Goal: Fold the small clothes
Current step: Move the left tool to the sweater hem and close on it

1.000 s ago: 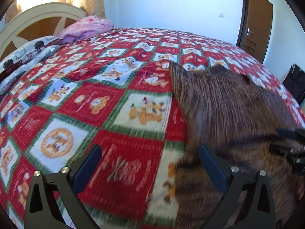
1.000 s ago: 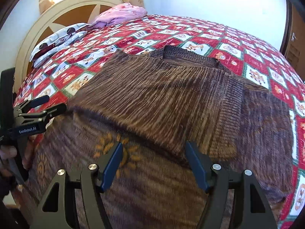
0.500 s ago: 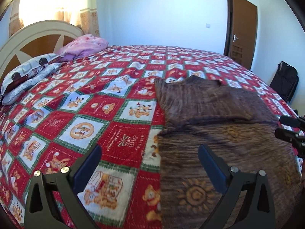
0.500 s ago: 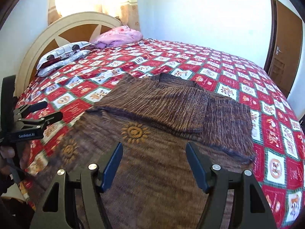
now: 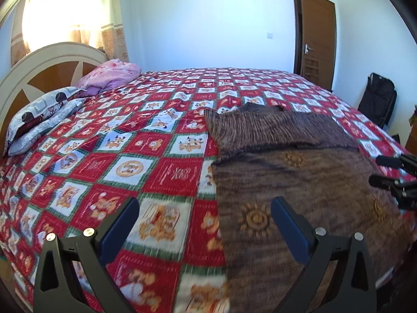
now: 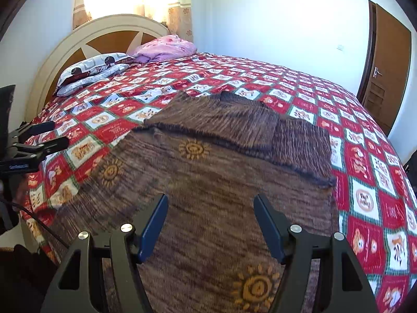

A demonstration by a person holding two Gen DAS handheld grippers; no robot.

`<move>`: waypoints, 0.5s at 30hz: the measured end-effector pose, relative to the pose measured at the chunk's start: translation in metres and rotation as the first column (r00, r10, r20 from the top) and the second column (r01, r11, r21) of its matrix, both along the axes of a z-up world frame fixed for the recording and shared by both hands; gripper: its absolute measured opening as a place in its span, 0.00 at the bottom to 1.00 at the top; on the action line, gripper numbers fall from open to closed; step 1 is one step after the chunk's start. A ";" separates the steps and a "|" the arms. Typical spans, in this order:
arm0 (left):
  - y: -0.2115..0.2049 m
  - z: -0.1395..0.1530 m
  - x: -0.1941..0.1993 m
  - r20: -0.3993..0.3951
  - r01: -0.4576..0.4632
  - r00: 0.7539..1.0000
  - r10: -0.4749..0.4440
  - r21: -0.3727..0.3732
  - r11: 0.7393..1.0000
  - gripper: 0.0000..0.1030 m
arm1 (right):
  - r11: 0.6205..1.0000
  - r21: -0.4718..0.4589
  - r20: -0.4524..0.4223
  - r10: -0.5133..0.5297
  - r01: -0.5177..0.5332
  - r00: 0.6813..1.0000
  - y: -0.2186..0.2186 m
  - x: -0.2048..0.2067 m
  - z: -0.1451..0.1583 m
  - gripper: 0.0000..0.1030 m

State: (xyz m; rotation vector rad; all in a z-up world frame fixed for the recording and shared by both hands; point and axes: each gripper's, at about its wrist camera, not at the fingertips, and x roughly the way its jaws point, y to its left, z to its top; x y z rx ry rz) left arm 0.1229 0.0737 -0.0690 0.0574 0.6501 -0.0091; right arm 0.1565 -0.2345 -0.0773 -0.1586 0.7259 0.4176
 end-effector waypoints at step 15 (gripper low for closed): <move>-0.017 -0.043 -0.062 -0.219 0.075 0.972 -0.084 -0.050 0.996 0.94 | 0.999 0.038 -0.017 -0.036 0.036 0.999 -0.016 -0.040 -0.006 0.67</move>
